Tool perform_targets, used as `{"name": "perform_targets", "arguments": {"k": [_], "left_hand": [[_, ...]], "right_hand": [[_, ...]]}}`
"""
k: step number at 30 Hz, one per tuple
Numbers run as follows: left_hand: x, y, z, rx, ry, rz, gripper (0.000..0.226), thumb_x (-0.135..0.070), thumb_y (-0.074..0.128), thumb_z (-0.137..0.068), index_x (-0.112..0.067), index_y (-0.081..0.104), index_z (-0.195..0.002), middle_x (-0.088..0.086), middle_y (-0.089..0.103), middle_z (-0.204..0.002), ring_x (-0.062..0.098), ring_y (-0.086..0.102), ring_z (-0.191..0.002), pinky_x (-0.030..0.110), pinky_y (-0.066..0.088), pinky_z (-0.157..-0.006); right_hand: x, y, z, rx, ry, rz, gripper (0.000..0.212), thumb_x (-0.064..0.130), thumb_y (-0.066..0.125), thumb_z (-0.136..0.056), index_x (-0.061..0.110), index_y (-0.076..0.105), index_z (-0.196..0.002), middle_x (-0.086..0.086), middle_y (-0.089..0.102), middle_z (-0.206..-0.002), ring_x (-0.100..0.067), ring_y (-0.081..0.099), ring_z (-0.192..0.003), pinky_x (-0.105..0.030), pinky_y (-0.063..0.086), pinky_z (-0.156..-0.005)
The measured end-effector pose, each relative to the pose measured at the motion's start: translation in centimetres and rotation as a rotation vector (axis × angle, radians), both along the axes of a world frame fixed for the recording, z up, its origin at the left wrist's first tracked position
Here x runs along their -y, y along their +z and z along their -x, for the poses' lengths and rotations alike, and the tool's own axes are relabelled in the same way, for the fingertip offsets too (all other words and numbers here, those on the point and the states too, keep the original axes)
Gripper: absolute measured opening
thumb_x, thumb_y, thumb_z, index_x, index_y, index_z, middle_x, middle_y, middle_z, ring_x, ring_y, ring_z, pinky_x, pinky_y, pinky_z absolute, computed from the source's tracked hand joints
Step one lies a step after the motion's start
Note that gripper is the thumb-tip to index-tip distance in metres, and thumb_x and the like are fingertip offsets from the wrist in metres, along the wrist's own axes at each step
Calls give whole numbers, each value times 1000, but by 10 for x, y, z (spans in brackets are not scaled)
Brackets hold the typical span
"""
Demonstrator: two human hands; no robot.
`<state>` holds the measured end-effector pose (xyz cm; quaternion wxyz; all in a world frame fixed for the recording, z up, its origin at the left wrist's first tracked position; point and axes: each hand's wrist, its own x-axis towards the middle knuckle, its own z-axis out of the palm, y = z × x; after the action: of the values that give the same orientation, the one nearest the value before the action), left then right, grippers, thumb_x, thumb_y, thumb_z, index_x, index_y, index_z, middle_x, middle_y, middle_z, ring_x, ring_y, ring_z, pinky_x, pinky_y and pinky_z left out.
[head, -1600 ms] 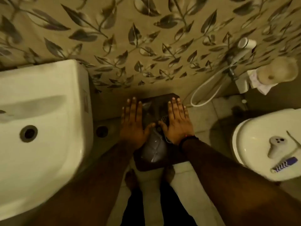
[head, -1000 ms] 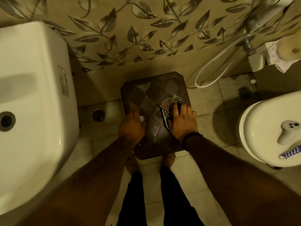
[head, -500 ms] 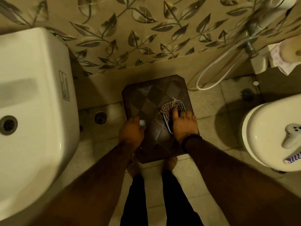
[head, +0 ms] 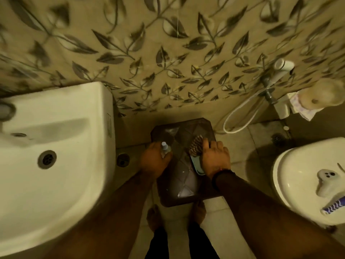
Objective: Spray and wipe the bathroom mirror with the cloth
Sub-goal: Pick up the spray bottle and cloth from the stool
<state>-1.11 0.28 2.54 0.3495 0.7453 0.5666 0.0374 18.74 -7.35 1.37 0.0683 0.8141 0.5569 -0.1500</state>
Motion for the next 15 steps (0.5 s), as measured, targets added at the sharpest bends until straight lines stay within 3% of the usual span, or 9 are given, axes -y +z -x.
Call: {"name": "perform_targets", "arguments": {"k": [5,8,10,15], "left_hand": [[-17,47,1,33,27,-66,43,-36,56,-96,-7,52,-128,14,58,-121,30,57,-111,31,40,-89],[-26,84,0,117,71,-163,40,-34,54,-98,-11,51,-130,9,61,-121,24,59,-109,26,39,-92],[-33,108,-1,216,113,-286,34,-31,54,-98,-11,56,-125,9,65,-113,20,62,-100,36,48,-93],[-53,172,5,283,118,-293,61,-38,56,-94,-23,32,-148,8,63,-127,29,63,-110,37,50,-90]], "right_hand": [[-14,49,3,27,0,-4,65,38,39,-88,11,29,-146,-17,51,-131,-35,45,-119,-43,40,-94],[-22,81,8,29,2,-36,60,30,42,-92,12,26,-147,-16,49,-135,-33,43,-123,-43,39,-99],[-27,100,11,39,14,-57,57,26,39,-94,12,24,-147,-15,47,-137,-32,42,-124,-43,38,-102],[-47,153,20,44,34,-147,56,26,35,-98,12,20,-150,-16,44,-141,-34,38,-129,-44,36,-104]]}}
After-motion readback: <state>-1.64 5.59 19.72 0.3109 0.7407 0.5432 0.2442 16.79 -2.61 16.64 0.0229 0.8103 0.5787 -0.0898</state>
